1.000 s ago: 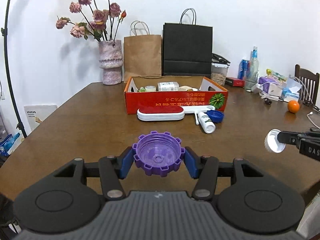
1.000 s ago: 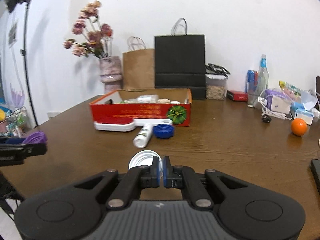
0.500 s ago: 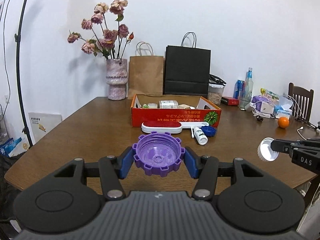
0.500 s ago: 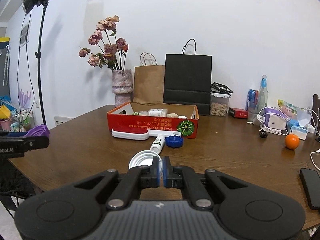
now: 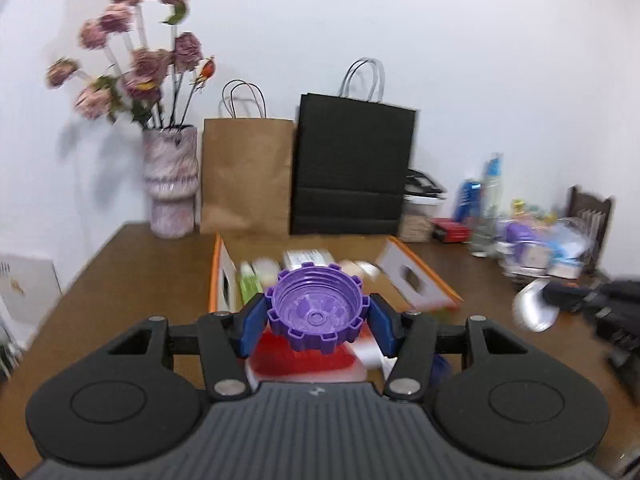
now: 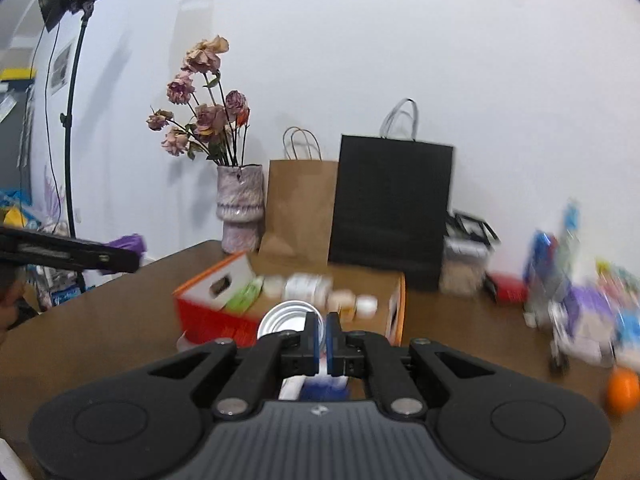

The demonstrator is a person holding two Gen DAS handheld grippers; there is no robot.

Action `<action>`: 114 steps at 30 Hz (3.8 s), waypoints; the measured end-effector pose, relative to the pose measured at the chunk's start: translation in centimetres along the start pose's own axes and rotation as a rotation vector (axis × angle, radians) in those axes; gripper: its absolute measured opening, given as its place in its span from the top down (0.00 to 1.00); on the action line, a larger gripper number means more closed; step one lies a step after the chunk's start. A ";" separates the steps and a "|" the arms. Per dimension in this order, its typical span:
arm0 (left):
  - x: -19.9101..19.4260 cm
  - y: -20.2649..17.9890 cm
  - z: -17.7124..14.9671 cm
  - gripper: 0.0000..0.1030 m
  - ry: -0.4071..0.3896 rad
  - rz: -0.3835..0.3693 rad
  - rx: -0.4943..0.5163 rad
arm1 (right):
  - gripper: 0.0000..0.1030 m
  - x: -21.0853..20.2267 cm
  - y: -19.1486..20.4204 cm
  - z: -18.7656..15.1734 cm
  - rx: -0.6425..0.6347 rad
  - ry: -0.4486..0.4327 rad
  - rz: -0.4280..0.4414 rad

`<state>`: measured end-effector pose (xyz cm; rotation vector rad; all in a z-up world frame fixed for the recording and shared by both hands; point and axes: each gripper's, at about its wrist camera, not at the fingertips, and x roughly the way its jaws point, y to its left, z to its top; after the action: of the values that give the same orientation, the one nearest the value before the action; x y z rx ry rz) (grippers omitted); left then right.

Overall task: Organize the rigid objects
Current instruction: 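Carry the purple lid and white cap into the red box and release both, then withdraw both tools from the box back toward the remaining items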

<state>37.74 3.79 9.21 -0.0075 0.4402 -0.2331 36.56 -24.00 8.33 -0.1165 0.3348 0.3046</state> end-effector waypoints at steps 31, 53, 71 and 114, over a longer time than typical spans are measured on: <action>20.8 2.4 5.8 0.24 0.329 0.153 0.089 | 0.65 21.1 -4.6 6.6 -0.178 0.342 -0.066; -13.2 -5.0 -9.2 0.17 -0.199 0.261 0.119 | 0.56 -10.8 4.6 -6.5 0.032 -0.108 -0.051; -26.4 -9.6 -21.6 0.11 -0.244 0.209 0.086 | 0.39 -26.2 11.3 -19.4 0.094 -0.143 -0.150; -14.1 -7.7 -19.5 0.07 0.043 0.182 0.104 | 0.24 -13.8 5.4 -17.4 0.135 0.023 -0.057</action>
<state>15.36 0.29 -2.10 0.1389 0.4682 -0.0768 17.20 -25.53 -3.64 0.0030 0.3735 0.2240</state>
